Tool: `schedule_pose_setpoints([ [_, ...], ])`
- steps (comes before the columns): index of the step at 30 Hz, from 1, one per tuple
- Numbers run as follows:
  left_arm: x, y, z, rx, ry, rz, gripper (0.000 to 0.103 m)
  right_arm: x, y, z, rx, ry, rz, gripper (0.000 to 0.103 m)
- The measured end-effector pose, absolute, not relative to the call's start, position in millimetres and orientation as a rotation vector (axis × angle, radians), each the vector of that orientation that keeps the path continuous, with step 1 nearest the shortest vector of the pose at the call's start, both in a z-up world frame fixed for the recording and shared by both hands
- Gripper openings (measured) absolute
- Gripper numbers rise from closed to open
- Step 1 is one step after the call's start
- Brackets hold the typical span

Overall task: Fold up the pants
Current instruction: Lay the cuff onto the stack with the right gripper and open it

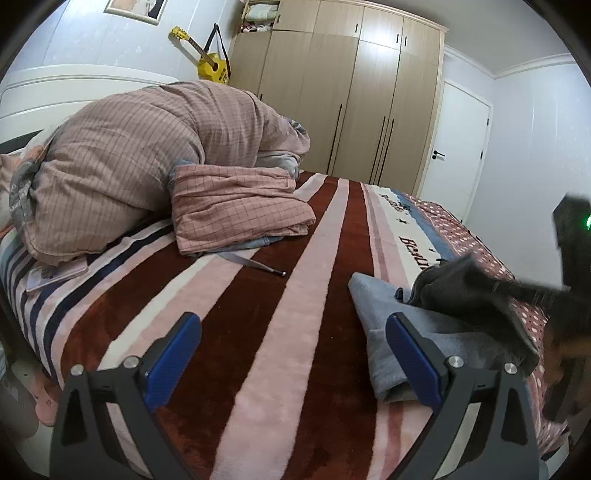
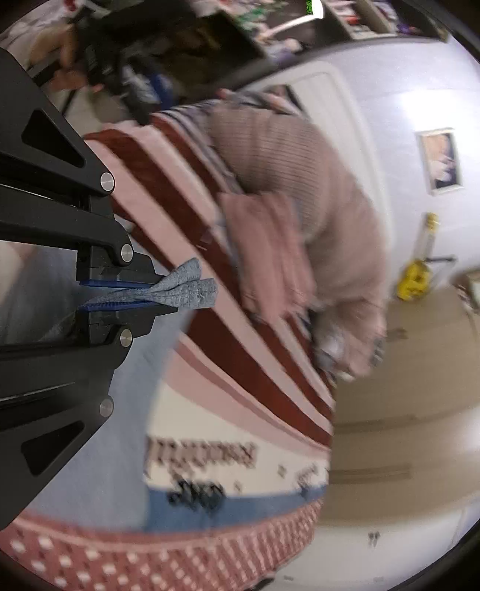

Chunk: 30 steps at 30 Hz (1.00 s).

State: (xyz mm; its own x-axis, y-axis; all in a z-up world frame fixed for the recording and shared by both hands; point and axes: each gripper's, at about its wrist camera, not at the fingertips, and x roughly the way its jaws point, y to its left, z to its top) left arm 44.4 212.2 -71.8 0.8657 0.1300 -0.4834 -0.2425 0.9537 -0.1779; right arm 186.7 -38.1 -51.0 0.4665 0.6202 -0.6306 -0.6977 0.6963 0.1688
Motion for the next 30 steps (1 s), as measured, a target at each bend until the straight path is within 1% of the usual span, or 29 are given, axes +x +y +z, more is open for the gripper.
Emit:
schedule_pose_setpoints([
  [1, 46.1, 212.9, -72.7, -0.238, 0.493, 0.190, 0.099, 187.5, -36.9, -59.7, -0.126, 0.742, 0.814, 0.001],
  [5, 54.9, 207.4, -73.1, -0.258, 0.507, 0.127, 0.099, 183.0, -48.4, -87.6, -0.130, 0.845, 0.827, 0.007],
  [6, 57.7, 203.6, -72.6, -0.271, 0.510, 0.090, 0.099, 182.6, -52.0, -88.4, -0.128, 0.858, 0.832, 0.019],
  [8, 64.9, 194.5, -71.4, -0.316, 0.518, -0.006, 0.099, 176.2, -65.6, -82.0, -0.108, 0.851, 0.837, 0.033],
  [10, 72.0, 184.1, -69.2, -0.340, 0.530, -0.064, 0.099, 167.1, -81.6, -70.4, -0.091, 0.817, 0.836, 0.034],
  [12, 80.9, 169.3, -65.8, -0.344, 0.537, -0.130, 0.099, 159.7, -104.7, -56.7, -0.059, 0.771, 0.815, 0.040],
  [14, 90.1, 155.0, -62.7, -0.346, 0.546, -0.182, 0.099, 152.3, -130.9, -45.0, -0.032, 0.722, 0.766, 0.042],
  [17, 110.3, 134.6, -64.9, -0.353, 0.586, -0.236, 0.097, 144.6, -166.0, -36.9, -0.010, 0.675, 0.694, 0.043],
  [18, 116.8, 130.2, -66.2, -0.356, 0.599, -0.243, 0.095, 143.1, -175.3, -36.1, -0.001, 0.666, 0.679, 0.043],
  [19, 124.0, 126.1, -68.0, -0.360, 0.615, -0.250, 0.089, 142.1, -185.2, -35.5, 0.014, 0.660, 0.667, 0.043],
  [21, 142.7, 117.7, -72.1, -0.359, 0.653, -0.249, 0.081, 141.5, -205.6, -37.5, 0.060, 0.659, 0.659, 0.044],
  [23, 160.5, 108.5, -78.2, -0.302, 0.695, -0.197, 0.077, 142.2, -217.8, -40.8, 0.092, 0.659, 0.659, 0.044],
  [25, 172.3, 102.1, -85.4, -0.263, 0.742, -0.155, 0.055, 146.3, -230.0, -46.7, 0.113, 0.665, 0.653, 0.044],
  [27, 181.4, 99.8, -94.5, -0.285, 0.788, -0.167, 0.047, 150.1, -237.5, -52.3, 0.125, 0.670, 0.644, 0.044],
  [29, 185.3, 95.3, -100.6, -0.288, 0.814, -0.170, 0.042, 153.1, -244.9, -60.1, 0.151, 0.674, 0.648, 0.044],
  [30, 186.1, 92.3, -102.0, -0.282, 0.820, -0.179, 0.038, 153.5, -248.4, -62.4, 0.162, 0.675, 0.650, 0.044],
])
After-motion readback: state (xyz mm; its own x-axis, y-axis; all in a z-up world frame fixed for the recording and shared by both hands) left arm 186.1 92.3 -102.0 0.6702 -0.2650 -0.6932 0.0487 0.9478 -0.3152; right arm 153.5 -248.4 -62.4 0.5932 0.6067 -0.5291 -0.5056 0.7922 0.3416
